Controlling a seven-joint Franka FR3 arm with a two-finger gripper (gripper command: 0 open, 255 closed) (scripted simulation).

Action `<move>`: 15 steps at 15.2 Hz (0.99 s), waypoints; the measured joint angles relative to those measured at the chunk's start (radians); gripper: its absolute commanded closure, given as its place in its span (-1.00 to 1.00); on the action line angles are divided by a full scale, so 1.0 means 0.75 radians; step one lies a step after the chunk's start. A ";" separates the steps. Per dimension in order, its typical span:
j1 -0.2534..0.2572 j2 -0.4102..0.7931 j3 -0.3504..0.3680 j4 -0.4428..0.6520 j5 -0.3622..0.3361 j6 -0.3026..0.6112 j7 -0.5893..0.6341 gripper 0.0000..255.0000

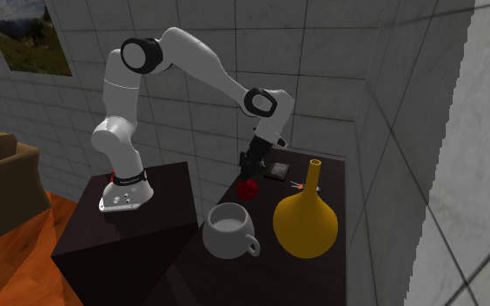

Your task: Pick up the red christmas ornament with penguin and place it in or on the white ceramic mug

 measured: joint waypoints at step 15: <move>0.188 -0.046 0.005 -0.218 -0.309 0.161 0.463 -1.00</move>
